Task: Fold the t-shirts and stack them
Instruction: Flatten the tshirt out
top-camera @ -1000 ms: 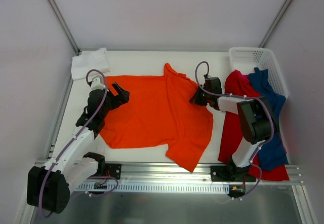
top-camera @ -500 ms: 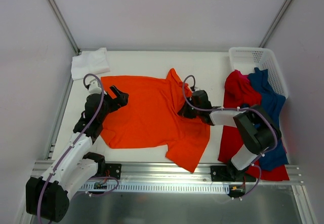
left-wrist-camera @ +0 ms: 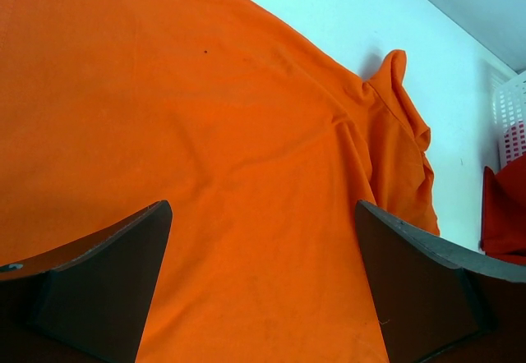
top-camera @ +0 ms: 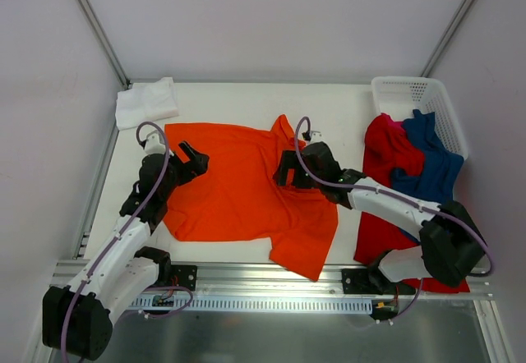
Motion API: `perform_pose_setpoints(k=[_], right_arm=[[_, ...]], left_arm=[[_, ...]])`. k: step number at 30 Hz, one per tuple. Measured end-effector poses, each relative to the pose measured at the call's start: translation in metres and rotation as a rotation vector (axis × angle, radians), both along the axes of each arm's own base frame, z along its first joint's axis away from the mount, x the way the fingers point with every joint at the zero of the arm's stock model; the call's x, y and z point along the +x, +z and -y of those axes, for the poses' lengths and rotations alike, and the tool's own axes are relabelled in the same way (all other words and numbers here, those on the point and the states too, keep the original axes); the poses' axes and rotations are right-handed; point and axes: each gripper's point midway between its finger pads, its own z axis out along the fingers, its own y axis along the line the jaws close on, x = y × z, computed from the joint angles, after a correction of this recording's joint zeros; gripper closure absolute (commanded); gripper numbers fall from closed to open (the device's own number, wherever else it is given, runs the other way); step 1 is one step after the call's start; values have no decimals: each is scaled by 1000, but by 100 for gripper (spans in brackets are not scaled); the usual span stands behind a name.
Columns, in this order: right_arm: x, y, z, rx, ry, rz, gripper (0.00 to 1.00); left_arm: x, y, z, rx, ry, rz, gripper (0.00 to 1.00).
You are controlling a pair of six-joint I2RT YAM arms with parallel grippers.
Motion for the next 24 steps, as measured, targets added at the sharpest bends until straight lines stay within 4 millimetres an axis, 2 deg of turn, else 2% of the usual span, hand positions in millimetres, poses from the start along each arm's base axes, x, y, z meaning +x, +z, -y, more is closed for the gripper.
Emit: perform_pose_setpoints(k=[6,9,11,14,16,20,24], right_arm=[[32,70,18,-56,-65,183,1],[55,78,40,-88,-124,208,1],[69,68,61,-113,-177,183,5],[88,36,93,-152,-251,96,7],[93,17,106,-170,-279,44,8],[86,-13,111,-169,-280,-33,9],[75,-29,108,-150,-270,-76,9]], left_arm=[[0,-13,0,10,-1,-36,6],[0,-15,2,13,-6,-41,6],[1,-15,2,15,-7,-40,6],[2,-16,2,18,-8,-40,5],[2,-19,2,22,-9,-46,5],[2,-27,1,31,-6,-66,5],[2,-35,0,38,-2,-87,6]])
